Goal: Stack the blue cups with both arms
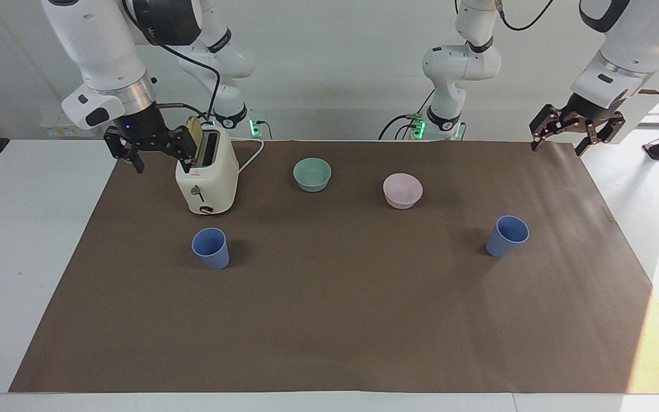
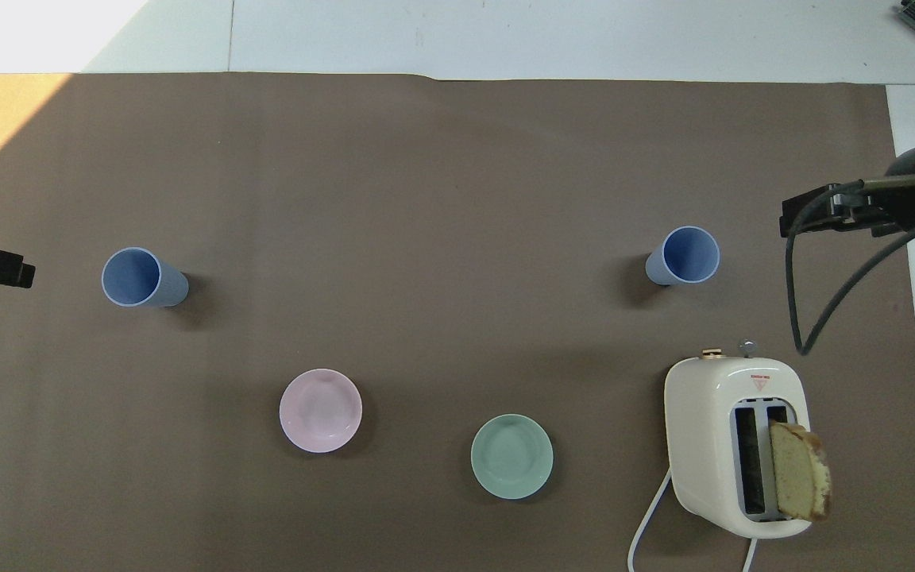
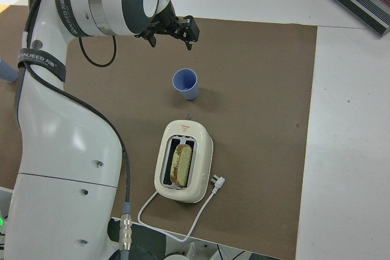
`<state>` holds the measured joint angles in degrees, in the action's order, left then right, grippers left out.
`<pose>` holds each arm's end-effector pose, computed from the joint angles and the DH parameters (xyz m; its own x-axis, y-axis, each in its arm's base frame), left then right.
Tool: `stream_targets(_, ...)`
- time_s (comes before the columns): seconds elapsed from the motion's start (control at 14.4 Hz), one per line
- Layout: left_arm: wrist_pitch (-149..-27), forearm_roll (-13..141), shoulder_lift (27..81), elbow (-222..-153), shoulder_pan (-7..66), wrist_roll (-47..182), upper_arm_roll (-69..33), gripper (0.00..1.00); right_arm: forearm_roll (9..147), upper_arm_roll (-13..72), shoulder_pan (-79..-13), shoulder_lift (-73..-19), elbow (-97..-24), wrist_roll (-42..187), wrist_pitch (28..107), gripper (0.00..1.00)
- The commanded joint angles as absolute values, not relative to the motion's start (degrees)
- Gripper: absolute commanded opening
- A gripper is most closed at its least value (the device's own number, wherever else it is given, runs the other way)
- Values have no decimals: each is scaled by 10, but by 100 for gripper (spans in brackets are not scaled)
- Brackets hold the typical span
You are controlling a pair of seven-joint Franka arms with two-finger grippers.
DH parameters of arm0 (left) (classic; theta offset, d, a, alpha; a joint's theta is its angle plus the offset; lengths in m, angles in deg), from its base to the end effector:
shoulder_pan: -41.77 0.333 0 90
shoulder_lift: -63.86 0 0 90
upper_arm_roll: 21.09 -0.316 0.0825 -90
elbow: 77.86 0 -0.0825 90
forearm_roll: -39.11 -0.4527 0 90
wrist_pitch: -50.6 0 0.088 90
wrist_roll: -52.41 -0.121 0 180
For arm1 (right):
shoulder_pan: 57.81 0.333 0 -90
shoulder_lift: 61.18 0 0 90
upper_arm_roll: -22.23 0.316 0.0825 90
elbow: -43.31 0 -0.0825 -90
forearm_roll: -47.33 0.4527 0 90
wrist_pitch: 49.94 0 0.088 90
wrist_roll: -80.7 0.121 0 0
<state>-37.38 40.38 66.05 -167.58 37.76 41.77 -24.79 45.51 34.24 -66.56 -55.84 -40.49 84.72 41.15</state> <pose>0.6080 -0.0053 0.6335 0.9816 -0.1907 0.0122 -0.1909 -0.9813 0.0227 0.6539 0.0274 0.6126 0.9992 -0.0143 0.0368 -0.0146 -0.9998 0.0098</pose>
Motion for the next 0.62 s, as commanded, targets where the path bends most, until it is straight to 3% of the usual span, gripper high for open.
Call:
stream_targets(0.0, -376, 409, 671, -1689, 382, 420, -247, 100, 458, 345, -677, -562, -410, 839, 416, 100)
stream_targets(0.55, -380, 408, 670, -1686, 380, 417, -246, 100, 458, 345, -677, -562, -410, 839, 416, 100)
